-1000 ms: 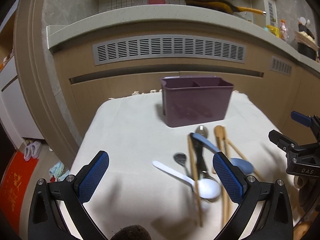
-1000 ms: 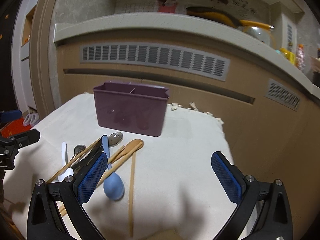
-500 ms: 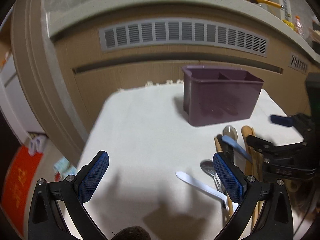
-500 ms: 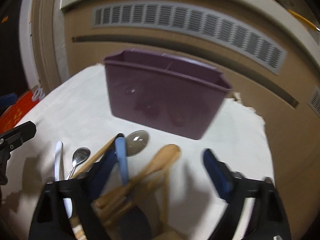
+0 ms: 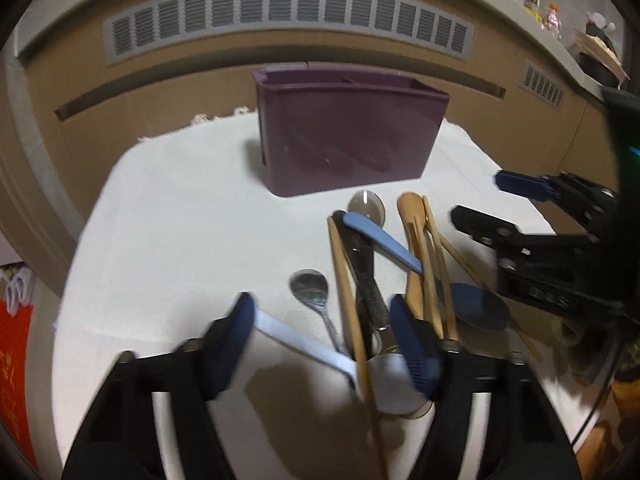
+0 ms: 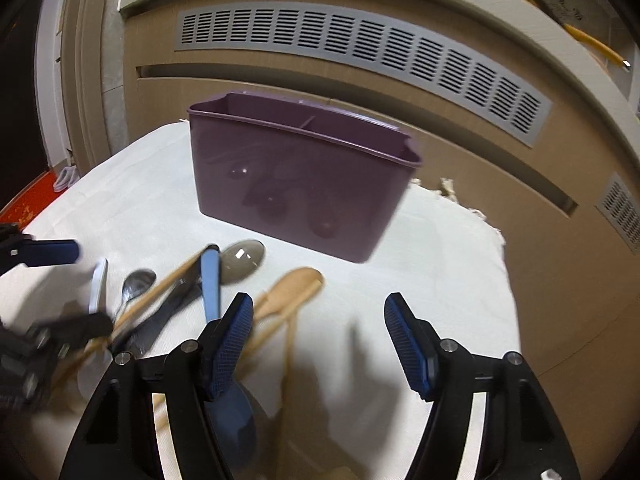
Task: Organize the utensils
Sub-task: 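Move the left tool to a wooden chopstick while the right tool approaches the light-blue spoon, then close the left tool on the wooden chopstick while the right tool grasps the light-blue spoon, then lift the chopstick with the left tool while the right tool carries the blue spoon to the caddy, then open the left tool over the purple caddy while the right tool releases the blue spoon into it, then grasp the grey plastic spoon with the left tool while the right tool grasps the wooden spoon, then lift the grey spoon with the left tool while the right tool carries the wooden spoon over the caddy, then open the left tool over the caddy while the right tool drops the wooden spoon in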
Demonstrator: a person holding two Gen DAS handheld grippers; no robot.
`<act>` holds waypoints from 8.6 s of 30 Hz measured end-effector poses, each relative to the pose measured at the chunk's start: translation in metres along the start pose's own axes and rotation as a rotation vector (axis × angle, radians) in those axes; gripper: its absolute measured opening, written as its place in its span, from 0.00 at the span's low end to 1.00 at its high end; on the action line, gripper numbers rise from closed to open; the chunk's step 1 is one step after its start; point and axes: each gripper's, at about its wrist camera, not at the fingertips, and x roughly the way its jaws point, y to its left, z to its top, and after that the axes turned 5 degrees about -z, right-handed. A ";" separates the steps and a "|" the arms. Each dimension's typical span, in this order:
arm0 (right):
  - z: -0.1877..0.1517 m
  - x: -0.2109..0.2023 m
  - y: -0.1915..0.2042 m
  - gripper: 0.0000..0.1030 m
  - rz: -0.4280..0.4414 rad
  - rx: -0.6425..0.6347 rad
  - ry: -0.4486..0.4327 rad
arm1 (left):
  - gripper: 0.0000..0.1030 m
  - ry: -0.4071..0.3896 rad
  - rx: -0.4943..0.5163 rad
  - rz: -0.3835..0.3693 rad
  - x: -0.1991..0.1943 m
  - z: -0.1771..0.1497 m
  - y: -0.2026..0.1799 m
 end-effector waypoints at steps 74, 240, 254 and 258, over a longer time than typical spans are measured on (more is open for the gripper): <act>0.031 -0.101 -0.035 0.05 0.434 0.102 -0.198 | 0.06 -0.455 -0.075 -0.206 -0.114 0.028 -0.018; 0.149 -0.174 -0.097 0.26 0.068 0.159 -0.535 | 0.33 -0.932 0.152 0.039 -0.209 0.167 -0.048; 0.154 -0.004 -0.073 0.26 0.146 0.162 -0.210 | 0.33 -0.673 -0.002 -0.005 -0.039 0.203 0.005; 0.147 0.036 -0.067 0.26 0.183 0.163 -0.110 | 0.33 -0.536 -0.043 -0.033 0.005 0.203 0.019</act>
